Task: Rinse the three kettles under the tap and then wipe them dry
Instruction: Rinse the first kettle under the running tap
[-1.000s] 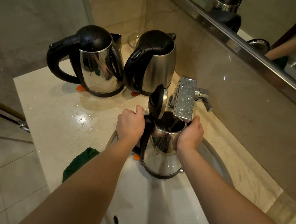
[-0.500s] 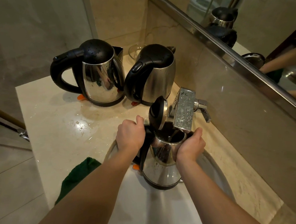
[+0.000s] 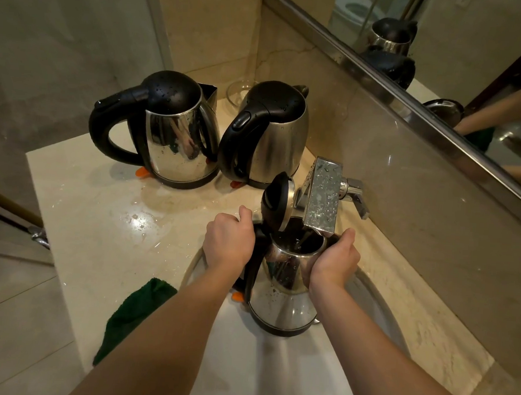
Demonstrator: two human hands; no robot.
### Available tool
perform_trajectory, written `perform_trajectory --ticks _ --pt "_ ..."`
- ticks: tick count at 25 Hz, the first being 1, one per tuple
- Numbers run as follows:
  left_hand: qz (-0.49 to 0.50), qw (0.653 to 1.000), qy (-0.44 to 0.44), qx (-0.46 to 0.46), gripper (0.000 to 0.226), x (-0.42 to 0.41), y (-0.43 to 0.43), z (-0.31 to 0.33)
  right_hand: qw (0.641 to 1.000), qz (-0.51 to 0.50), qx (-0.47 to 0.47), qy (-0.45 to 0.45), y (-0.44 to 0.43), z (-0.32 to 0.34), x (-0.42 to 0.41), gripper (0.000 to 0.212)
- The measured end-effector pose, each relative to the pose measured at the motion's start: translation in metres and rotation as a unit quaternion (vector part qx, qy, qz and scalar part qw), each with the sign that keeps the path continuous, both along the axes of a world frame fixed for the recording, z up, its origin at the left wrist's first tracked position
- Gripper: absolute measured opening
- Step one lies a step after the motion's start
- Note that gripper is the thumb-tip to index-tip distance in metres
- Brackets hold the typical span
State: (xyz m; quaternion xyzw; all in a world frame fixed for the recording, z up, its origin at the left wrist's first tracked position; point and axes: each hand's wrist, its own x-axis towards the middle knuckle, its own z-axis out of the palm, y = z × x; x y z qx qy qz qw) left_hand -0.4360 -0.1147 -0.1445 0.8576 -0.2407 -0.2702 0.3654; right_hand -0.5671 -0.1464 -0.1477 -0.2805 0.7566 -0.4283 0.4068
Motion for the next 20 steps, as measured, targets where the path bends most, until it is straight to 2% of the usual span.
perform_trajectory --ticks 9,20 --pt "-0.005 1.0 -0.003 0.005 0.056 -0.002 0.004 0.001 1.0 0.01 -0.002 -0.021 0.001 -0.001 -0.004 0.045" --pt "0.017 1.0 0.013 -0.013 0.059 -0.002 0.011 0.004 0.986 0.001 0.041 -0.163 -0.007 0.002 -0.022 0.048"
